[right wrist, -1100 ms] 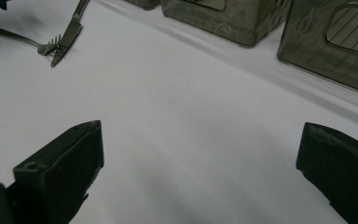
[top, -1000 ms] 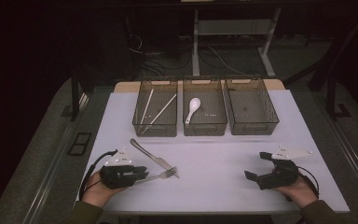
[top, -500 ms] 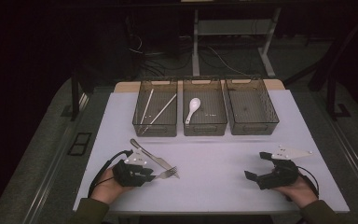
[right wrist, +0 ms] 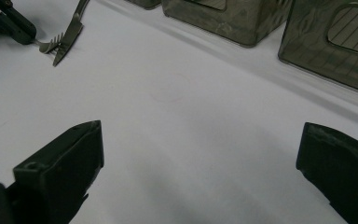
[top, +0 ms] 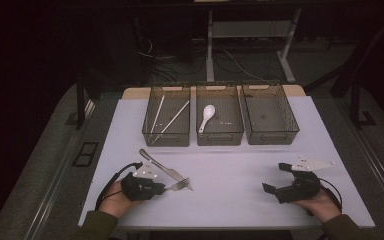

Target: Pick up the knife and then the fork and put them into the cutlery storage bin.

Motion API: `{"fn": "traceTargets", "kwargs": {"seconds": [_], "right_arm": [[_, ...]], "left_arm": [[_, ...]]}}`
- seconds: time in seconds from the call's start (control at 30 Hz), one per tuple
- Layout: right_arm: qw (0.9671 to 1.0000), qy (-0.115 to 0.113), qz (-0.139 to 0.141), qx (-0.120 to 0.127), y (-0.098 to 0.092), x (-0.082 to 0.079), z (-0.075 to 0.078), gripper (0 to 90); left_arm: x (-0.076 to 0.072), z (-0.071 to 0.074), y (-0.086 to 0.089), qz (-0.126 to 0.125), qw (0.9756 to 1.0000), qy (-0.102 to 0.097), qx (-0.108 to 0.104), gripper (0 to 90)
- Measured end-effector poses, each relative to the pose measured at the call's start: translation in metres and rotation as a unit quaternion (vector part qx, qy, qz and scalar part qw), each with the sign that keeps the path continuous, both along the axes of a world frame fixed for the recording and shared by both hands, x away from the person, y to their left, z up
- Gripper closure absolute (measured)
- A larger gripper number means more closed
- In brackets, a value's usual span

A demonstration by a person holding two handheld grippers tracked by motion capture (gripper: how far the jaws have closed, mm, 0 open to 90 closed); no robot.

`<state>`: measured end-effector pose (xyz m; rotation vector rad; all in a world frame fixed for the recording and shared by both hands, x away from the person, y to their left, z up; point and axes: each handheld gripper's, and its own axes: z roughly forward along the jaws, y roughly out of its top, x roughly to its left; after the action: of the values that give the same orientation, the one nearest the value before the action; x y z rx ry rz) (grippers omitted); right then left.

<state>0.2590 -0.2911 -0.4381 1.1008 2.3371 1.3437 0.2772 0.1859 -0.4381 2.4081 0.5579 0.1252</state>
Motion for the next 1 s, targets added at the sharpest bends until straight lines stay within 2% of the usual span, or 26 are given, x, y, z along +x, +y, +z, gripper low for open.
{"fn": "traceTargets", "kwargs": {"seconds": [0.33, 0.53, 0.7, 0.9, 1.0], "right_arm": [[1.0, -0.001, 0.001, 0.0, 0.0, 0.0, 0.0, 0.8], [1.0, 0.001, 0.002, 0.003, 0.0, 0.001, 0.0, 0.8], [0.9997, 0.01, 0.001, 0.023, 0.003, 0.004, 0.003, 0.8], [0.999, 0.015, 0.012, 0.041, 0.008, 0.009, 0.012, 0.8], [0.9982, 0.016, 0.019, 0.054, 0.013, 0.012, 0.017, 0.8]], "left_arm": [[0.001, 0.001, 0.002, -0.002, 1.0, 0.0, -0.009, 84.5], [0.0, 0.019, 0.0, 0.024, 0.9981, -0.015, -0.055, 84.5], [0.002, 0.032, -0.015, 0.028, 0.996, -0.026, -0.08, 84.5], [0.007, 0.039, -0.043, 0.02, 0.9955, -0.038, -0.085, 84.5], [0.011, 0.042, -0.059, 0.022, 0.9943, -0.042, -0.096, 84.5]]}}
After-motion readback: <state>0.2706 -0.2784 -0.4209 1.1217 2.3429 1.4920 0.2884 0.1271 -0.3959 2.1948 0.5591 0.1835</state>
